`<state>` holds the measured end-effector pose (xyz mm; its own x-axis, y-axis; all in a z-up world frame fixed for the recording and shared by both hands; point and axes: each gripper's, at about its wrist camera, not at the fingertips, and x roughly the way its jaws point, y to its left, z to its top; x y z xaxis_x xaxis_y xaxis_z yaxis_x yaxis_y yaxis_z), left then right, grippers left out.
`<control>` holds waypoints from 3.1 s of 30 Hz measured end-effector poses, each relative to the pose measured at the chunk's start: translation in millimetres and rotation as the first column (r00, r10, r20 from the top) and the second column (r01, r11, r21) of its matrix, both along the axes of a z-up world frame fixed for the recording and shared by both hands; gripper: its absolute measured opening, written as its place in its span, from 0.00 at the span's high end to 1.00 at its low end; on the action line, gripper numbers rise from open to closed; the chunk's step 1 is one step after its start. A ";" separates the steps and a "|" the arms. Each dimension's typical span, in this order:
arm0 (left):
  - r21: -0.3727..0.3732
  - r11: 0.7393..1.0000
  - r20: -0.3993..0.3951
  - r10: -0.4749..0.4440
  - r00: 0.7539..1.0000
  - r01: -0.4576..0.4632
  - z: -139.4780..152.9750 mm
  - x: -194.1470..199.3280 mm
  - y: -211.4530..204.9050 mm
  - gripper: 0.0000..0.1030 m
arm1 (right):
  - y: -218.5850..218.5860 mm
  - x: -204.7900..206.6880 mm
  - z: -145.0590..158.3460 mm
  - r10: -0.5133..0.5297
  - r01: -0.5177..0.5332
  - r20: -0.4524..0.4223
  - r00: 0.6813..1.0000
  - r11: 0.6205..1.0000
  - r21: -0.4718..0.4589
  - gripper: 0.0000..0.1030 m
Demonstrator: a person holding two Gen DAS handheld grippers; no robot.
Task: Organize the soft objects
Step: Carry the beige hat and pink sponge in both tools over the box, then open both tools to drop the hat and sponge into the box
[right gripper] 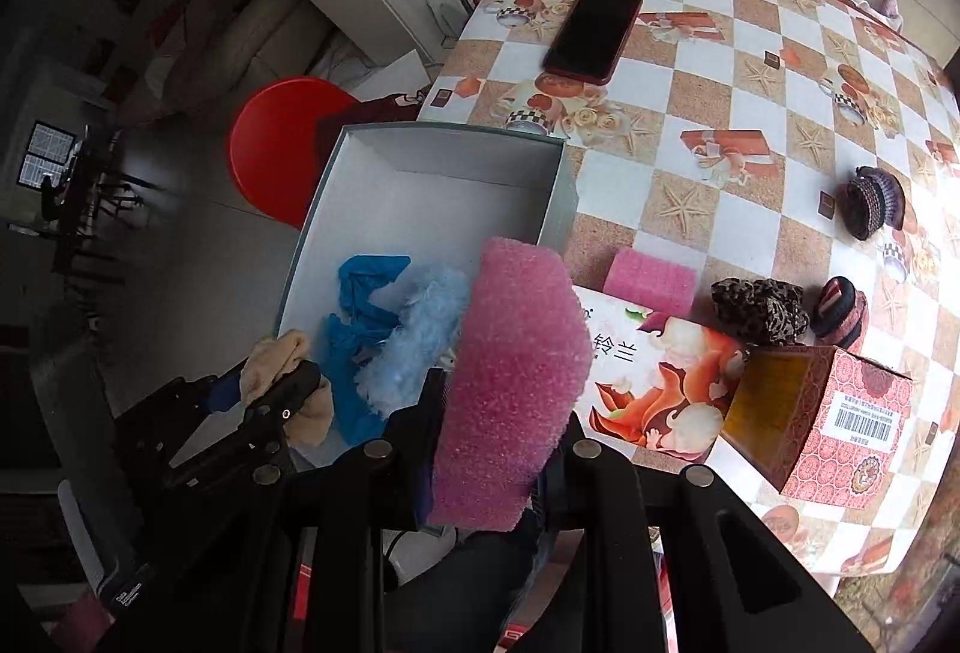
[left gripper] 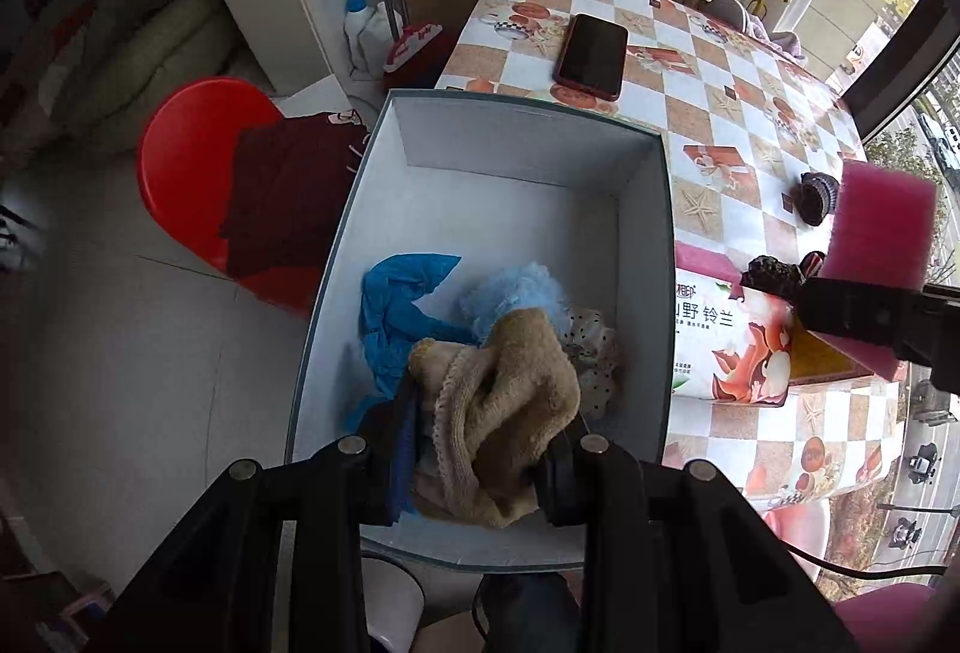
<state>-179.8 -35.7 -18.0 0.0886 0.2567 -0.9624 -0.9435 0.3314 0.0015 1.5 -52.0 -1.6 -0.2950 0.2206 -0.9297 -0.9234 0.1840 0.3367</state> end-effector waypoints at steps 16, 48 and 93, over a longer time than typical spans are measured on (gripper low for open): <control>-0.024 0.999 -0.014 0.042 0.999 -0.042 -7.9 -29.8 -5.1 0.66 | 20.5 -51.9 -9.1 0.149 -0.148 0.020 0.989 0.988 -0.034 0.76; -0.032 0.999 -0.031 0.023 0.999 -0.024 -10.3 -31.5 -4.4 0.66 | 33.4 -68.1 -14.6 0.200 -0.199 0.020 0.980 0.979 -0.045 0.76; -0.044 0.999 0.055 0.017 0.998 -0.014 -8.2 -27.5 -4.7 0.09 | 33.7 -49.7 -10.3 0.106 -0.106 0.014 0.994 0.994 -0.030 0.01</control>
<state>-207.4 -40.4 -26.2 0.1388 0.2167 -0.9663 -0.9467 0.3153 -0.0653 -48.2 -18.3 -11.9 -0.3010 0.1615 -0.9399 -0.9433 0.0944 0.3183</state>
